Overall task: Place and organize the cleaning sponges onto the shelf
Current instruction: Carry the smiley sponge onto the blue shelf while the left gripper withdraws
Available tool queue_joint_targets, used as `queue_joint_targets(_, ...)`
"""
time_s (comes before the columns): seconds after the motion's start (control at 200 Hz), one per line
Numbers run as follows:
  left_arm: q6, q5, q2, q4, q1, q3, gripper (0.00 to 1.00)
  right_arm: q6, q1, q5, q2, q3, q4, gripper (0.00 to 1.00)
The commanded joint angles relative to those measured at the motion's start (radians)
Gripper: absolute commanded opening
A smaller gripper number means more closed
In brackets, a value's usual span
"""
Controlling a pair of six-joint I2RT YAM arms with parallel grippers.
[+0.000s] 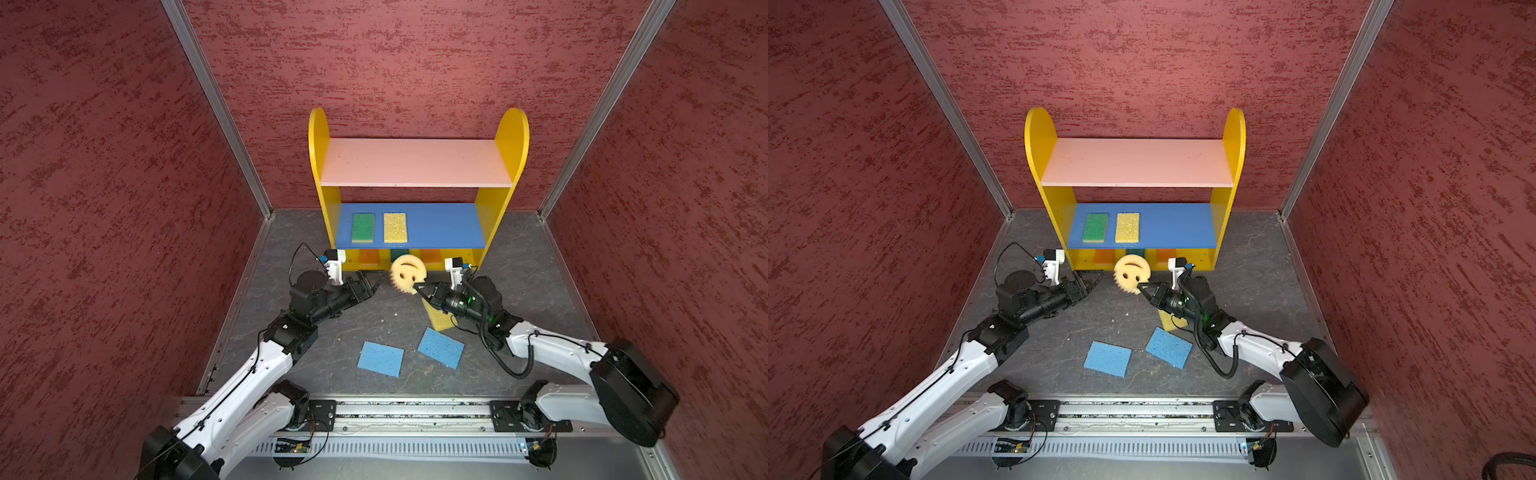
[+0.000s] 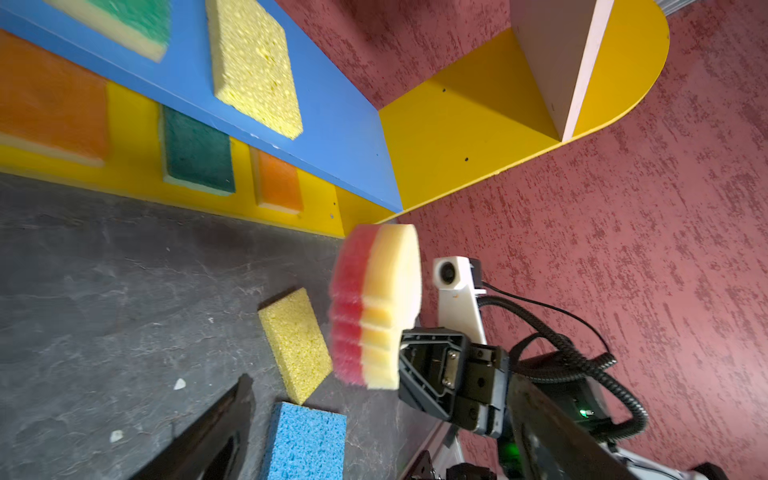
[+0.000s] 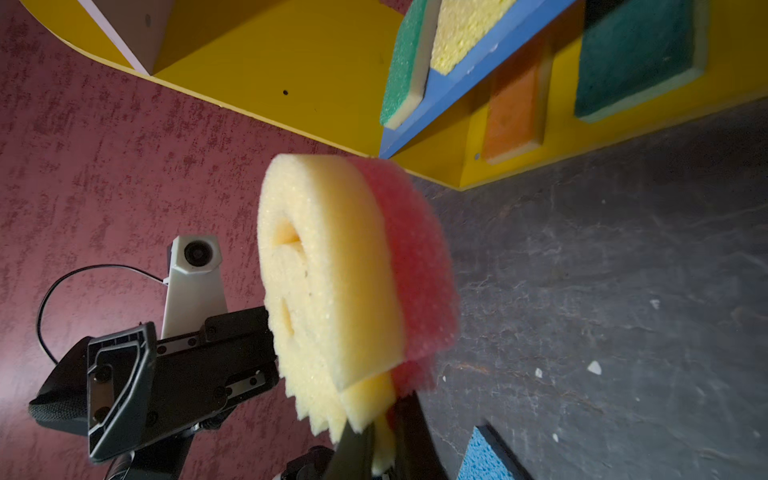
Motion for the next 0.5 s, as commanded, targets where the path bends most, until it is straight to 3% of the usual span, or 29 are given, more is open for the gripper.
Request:
queue_joint_targets(0.0, 0.034, -0.003, -0.047, -0.096, 0.048, -0.032, 0.95, -0.134, -0.007, 0.157, -0.054, 0.064, -0.350, 0.00)
queue_joint_targets(0.271, 0.042, 0.053, -0.116, -0.144, 0.146, -0.056, 0.98, -0.169, -0.043, 0.251, -0.088, 0.164, -0.564, 0.00)
queue_joint_targets(0.496, 0.054, 0.100, -0.142, -0.182, 0.188, -0.069, 1.00, -0.205, -0.092, 0.265, -0.064, 0.261, -0.628, 0.00)
